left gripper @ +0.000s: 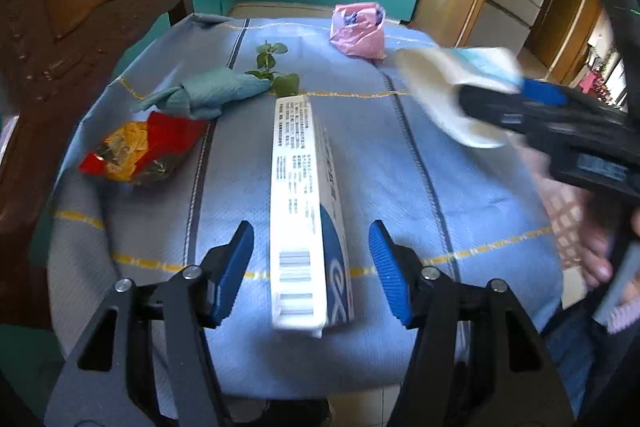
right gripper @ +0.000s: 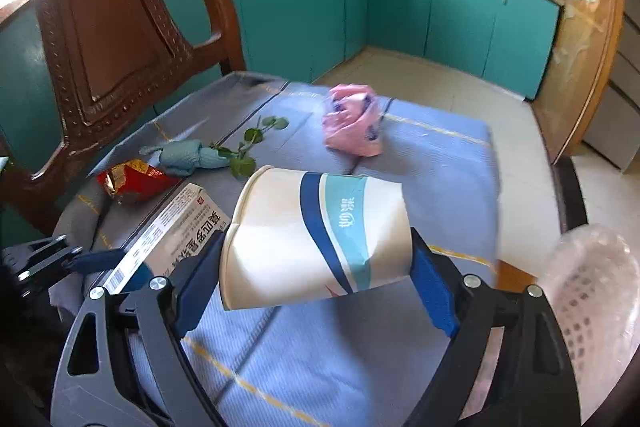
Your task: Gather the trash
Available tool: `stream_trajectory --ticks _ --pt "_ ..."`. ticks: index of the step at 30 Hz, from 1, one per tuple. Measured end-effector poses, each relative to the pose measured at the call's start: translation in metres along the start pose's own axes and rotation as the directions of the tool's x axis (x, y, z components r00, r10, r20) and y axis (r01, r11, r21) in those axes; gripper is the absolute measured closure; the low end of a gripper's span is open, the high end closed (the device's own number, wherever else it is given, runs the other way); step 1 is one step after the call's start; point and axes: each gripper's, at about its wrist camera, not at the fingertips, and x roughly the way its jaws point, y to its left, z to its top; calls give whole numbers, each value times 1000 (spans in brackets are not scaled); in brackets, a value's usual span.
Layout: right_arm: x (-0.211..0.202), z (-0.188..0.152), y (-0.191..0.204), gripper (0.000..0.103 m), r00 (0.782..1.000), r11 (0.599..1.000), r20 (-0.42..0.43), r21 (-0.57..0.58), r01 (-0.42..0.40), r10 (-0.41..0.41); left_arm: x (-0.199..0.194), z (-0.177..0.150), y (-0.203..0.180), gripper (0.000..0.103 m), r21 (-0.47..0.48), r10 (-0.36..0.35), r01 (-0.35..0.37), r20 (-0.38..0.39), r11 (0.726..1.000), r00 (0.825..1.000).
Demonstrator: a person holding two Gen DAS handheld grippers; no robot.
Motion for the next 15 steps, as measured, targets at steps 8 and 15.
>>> stream_trajectory --ticks 8,15 --pt "-17 -21 -9 18 994 994 0 -19 109 -109 3 -4 -20 77 61 74 -76 25 995 997" --pt "-22 -29 -3 18 992 991 15 -48 126 -125 -24 -12 -36 81 98 97 -107 109 989 989"
